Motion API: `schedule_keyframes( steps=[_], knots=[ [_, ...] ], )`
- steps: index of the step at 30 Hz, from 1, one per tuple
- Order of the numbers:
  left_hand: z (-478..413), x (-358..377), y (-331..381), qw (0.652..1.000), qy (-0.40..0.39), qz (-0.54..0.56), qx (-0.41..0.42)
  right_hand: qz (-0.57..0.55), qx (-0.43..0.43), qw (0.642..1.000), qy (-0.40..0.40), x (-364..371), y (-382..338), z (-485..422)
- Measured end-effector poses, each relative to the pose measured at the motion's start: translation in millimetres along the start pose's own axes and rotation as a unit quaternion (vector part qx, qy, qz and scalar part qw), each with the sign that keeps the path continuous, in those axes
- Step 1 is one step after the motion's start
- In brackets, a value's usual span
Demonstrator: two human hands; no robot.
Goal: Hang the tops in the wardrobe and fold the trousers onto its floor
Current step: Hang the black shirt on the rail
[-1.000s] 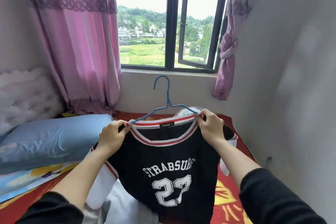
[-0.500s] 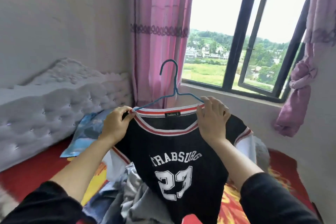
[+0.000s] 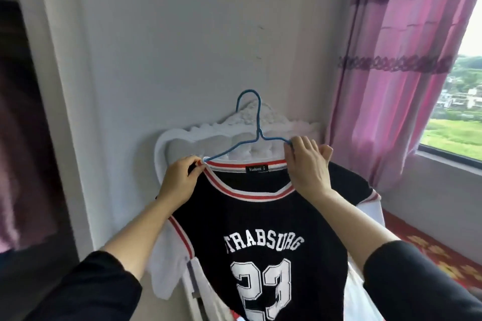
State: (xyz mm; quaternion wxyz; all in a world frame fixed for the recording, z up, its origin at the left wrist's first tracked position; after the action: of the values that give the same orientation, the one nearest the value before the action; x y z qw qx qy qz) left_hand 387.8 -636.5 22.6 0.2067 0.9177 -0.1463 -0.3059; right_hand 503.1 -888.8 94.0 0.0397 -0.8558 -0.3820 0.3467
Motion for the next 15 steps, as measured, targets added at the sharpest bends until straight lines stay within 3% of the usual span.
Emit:
schedule_keyframes(
  steps=[3,6,11,15],
  knots=[
    [6.4,-70.6,-52.2,0.999,0.038,-0.025,-0.018,-0.028,-0.028,0.998,-0.051,35.1,-83.4,-8.3],
    [19.2,-124.3,-104.7,0.998,0.018,-0.059,-0.032,-0.05,-0.043,0.987,-0.148,85.7,-164.0,-1.8],
    [33.5,-212.6,-199.1,0.99,0.019,-0.116,-0.073,-0.199,0.036,0.92,-0.335,172.5,-281.0,20.1],
    [44.5,-269.0,-278.1,0.937,-0.047,-0.277,-0.21,-0.208,0.001,0.891,-0.404,224.7,-370.3,40.5]
  ],
)
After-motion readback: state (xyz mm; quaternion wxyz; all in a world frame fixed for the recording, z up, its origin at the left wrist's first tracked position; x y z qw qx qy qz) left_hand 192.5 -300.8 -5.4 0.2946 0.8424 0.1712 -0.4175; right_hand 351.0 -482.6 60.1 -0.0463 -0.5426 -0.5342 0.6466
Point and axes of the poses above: each hand's wrist, its own z-axis away from the middle knuckle, its own x-axis out of the palm, y = z × x, the point moved 8 cm from there along -z, towards the middle knuckle, and after that the axes turned 13 degrees about x, right-handed, at the moved point
